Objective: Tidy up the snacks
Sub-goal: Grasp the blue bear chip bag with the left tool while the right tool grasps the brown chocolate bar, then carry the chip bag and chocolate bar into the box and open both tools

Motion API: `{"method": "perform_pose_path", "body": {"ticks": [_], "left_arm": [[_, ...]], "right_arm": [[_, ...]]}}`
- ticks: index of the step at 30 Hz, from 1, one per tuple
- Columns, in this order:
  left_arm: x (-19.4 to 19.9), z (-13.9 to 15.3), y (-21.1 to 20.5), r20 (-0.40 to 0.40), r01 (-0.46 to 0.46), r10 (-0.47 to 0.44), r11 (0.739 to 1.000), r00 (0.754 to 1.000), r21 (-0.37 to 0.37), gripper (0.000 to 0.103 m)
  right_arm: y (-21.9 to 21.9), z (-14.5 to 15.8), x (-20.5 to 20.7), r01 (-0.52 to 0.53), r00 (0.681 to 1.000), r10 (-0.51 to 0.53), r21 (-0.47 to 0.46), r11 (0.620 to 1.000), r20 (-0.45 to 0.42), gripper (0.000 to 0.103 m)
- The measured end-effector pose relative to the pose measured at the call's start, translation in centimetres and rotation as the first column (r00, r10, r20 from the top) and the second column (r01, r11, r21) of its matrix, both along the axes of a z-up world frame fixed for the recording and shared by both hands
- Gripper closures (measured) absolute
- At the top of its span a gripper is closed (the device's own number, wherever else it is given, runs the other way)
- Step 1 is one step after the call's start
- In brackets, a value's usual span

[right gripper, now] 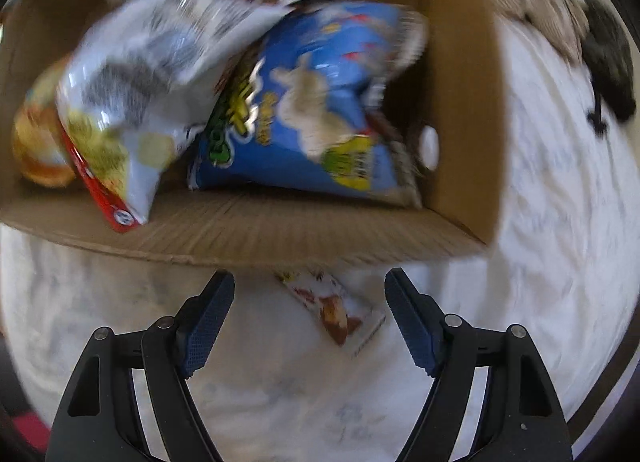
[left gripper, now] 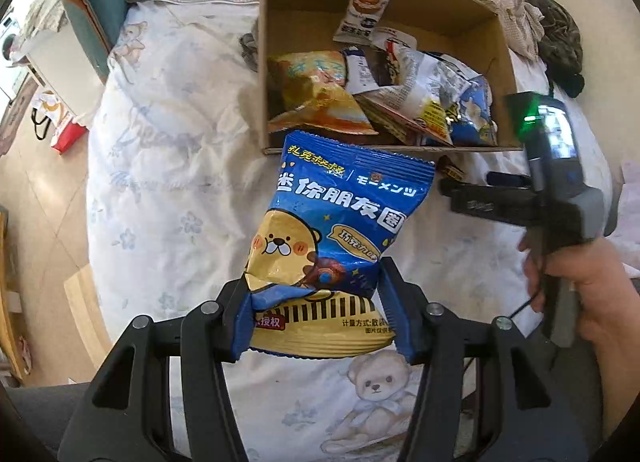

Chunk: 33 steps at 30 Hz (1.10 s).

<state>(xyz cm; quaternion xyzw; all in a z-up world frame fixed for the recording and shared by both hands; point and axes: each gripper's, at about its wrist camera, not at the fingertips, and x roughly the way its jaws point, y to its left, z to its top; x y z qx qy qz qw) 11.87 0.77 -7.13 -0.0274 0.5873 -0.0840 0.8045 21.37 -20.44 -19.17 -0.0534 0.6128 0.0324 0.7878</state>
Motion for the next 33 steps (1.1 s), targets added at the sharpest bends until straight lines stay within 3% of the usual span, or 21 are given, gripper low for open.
{"method": "perform_pose_path", "body": {"ticks": [2, 5, 9, 21, 33], "left_arm": [[0.0, 0.0, -0.4, 0.004, 0.009, -0.009, 1.0, 1.0, 0.003, 0.052], [0.2, -0.1, -0.5, 0.005, 0.009, -0.009, 1.0, 1.0, 0.002, 0.052], [0.5, -0.3, -0.3, -0.004, -0.007, 0.007, 1.0, 1.0, -0.007, 0.052], [0.7, -1.3, 0.3, 0.001, -0.051, 0.051, 0.998, 0.999, 0.031, 0.051], [-0.2, -1.6, 2.0, 0.024, -0.093, 0.092, 0.991, 0.996, 0.095, 0.051]], "right_arm": [[0.4, -0.6, 0.3, -0.022, 1.0, 0.022, -0.016, 1.0, -0.002, 0.026], [0.4, -1.2, 0.7, -0.029, 0.999, 0.03, 0.031, 0.999, -0.032, 0.042], [0.7, -0.7, 0.6, -0.052, 0.997, 0.055, 0.065, 0.997, -0.046, 0.084], [0.8, -0.5, -4.8, -0.052, 0.992, 0.067, 0.147, 0.988, -0.105, 0.084], [2.0, 1.6, -11.9, -0.027, 0.995, 0.046, 0.195, 0.98, -0.091, 0.084]]}}
